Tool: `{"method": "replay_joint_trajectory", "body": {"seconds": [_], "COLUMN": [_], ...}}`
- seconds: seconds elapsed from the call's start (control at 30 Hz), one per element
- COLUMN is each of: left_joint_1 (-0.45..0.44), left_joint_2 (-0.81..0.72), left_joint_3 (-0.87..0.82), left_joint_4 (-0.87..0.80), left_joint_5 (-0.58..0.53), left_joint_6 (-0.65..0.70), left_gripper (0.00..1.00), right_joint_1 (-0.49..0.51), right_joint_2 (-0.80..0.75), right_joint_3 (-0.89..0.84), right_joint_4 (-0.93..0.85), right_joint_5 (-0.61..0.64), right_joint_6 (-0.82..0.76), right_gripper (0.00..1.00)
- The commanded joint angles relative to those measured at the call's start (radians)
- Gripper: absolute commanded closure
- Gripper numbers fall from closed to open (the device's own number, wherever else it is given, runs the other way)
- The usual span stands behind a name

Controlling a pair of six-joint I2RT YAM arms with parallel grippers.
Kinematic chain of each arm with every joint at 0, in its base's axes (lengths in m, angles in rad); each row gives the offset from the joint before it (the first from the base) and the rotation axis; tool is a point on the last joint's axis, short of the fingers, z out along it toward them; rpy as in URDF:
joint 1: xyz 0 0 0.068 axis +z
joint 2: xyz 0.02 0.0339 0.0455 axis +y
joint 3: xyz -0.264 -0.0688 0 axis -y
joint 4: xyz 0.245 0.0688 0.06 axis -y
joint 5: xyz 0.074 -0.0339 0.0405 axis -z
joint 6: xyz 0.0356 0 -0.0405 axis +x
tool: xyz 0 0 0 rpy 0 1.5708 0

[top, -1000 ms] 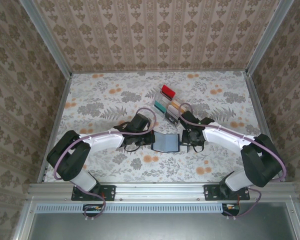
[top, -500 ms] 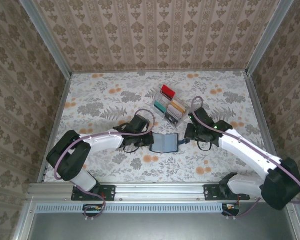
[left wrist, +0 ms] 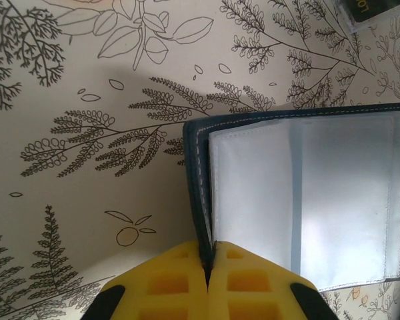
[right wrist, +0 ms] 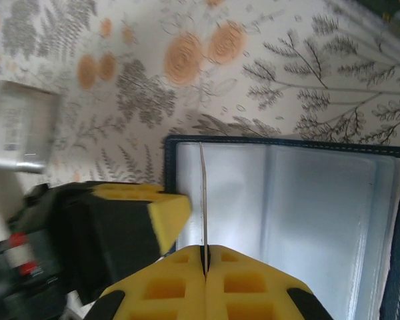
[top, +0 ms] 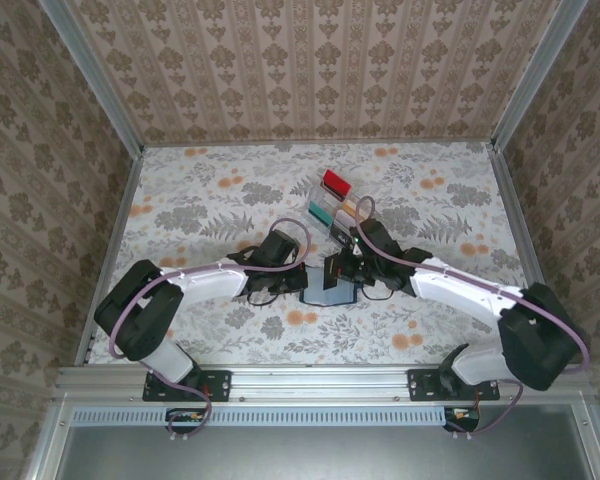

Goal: Put the credit cards into the card holder
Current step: Insert the credit card into the card slot.

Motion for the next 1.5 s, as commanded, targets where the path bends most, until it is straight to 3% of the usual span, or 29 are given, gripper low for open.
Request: {"method": "replay_joint_trajectory", "body": {"seconds": [0.0, 0.33, 0.7, 0.87, 1.0, 1.13, 1.17, 1.27, 1.47], "left_joint_1": [0.006, 0.01, 0.011, 0.009, 0.011, 0.012, 0.011, 0.011, 0.012], "left_joint_2": [0.027, 0.017, 0.054, 0.074, 0.05, 0.005, -0.001, 0.007, 0.036], "left_joint_3": [-0.005, -0.007, 0.012, 0.023, 0.023, 0.001, -0.004, 0.004, 0.008], "left_joint_4": [-0.019, -0.063, -0.112, -0.15, -0.177, -0.174, -0.164, -0.159, -0.157], "left_joint_5": [-0.014, -0.052, -0.082, -0.101, -0.13, -0.157, -0.156, -0.145, -0.126], "left_joint_6": [-0.003, 0.002, 0.005, 0.004, 0.003, -0.004, -0.001, 0.007, 0.02], "left_gripper": [0.94, 0.74, 0.91, 0.91, 0.86, 0.69, 0.68, 0.71, 0.9], "right_joint_1": [-0.001, -0.033, -0.039, -0.038, -0.038, -0.056, -0.06, -0.059, -0.057], "right_joint_2": [0.06, 0.11, 0.233, 0.26, 0.228, 0.189, 0.197, 0.22, 0.26], "right_joint_3": [-0.058, -0.163, -0.205, -0.2, -0.179, -0.194, -0.182, -0.18, -0.166], "right_joint_4": [0.149, 0.23, 0.384, 0.431, 0.317, 0.278, 0.244, 0.264, 0.287], "right_joint_5": [-0.036, -0.056, -0.122, -0.159, -0.126, -0.117, -0.119, -0.142, -0.176], "right_joint_6": [0.05, 0.036, 0.056, 0.063, 0.021, 0.016, 0.016, 0.019, 0.058], "right_gripper": [1.0, 1.0, 1.0, 1.0, 1.0, 1.0, 1.0, 1.0, 0.99]}}
